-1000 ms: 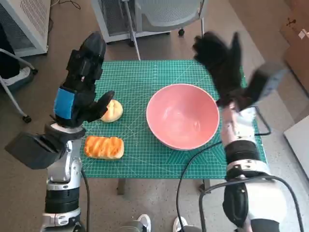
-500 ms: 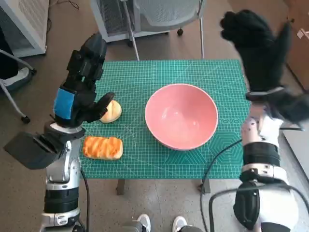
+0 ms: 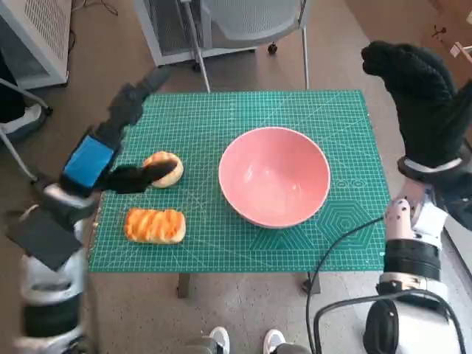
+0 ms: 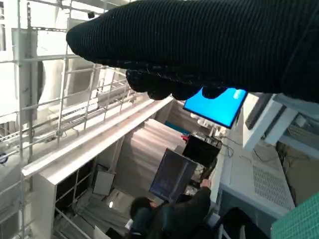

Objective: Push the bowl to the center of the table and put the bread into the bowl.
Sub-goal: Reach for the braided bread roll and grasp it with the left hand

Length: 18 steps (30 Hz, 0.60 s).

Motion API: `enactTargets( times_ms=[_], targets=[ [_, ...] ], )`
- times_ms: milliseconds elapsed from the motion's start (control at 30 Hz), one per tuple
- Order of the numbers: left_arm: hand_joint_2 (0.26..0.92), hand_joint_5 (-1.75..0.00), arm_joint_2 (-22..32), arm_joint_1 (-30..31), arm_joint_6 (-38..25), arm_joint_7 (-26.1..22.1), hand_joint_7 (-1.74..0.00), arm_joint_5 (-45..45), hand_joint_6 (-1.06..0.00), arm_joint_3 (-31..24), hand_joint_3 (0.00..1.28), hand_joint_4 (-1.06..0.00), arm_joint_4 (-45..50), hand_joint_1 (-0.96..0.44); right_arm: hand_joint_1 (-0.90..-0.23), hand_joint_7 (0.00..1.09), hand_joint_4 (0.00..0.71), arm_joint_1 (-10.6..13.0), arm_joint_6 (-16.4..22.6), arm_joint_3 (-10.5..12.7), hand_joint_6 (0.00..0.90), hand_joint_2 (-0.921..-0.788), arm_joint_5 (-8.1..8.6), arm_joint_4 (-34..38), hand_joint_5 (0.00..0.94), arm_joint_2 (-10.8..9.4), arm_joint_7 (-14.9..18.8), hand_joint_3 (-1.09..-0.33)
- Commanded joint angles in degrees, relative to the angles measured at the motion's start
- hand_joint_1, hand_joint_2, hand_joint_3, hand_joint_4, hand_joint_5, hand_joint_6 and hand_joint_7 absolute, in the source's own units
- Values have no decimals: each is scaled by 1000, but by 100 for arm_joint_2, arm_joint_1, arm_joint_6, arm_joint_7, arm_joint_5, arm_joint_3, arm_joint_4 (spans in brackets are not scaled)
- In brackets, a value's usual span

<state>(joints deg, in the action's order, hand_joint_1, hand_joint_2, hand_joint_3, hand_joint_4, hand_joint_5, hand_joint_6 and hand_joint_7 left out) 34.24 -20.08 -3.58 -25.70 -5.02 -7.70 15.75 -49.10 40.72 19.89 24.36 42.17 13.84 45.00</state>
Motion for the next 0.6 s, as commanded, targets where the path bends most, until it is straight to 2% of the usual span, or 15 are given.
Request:
enactTargets(
  times_ms=[33, 133, 233, 433, 600],
  targets=[
    [674, -7, 709, 274, -1545, -525, -228, -837, -161, 373, 86, -55, 1014, -179, -648, 17, 319, 218, -270, -66, 436, -921, 53, -104, 1, 26, -74, -743],
    [679, -4, 921, 317, -2324, -783, -112, -1255, -250, 663, 32, -67, 1422, -114, -651, 17, 319, 221, -356, -66, 437, -921, 65, -103, 1, 21, -110, -743],
    [683, -7, 999, 330, -2823, -952, -70, -1566, -288, 936, 16, -84, 1630, -84, -652, 16, 319, 221, -412, -67, 437, -921, 60, -105, 1, 9, -144, -743],
    [691, -12, 903, 286, -3276, -1018, -38, -1815, -334, 1323, 7, -139, 1602, -61, -663, 15, 319, 217, -483, -92, 437, -921, 76, -137, 1, -22, -188, -733],
    [700, -9, 953, 114, -3416, -1164, -21, -1992, -347, 1717, 8, -164, 1294, -84, -672, 14, 319, 198, -456, -113, 438, -921, 77, -130, 1, -26, -175, -723]
  ],
)
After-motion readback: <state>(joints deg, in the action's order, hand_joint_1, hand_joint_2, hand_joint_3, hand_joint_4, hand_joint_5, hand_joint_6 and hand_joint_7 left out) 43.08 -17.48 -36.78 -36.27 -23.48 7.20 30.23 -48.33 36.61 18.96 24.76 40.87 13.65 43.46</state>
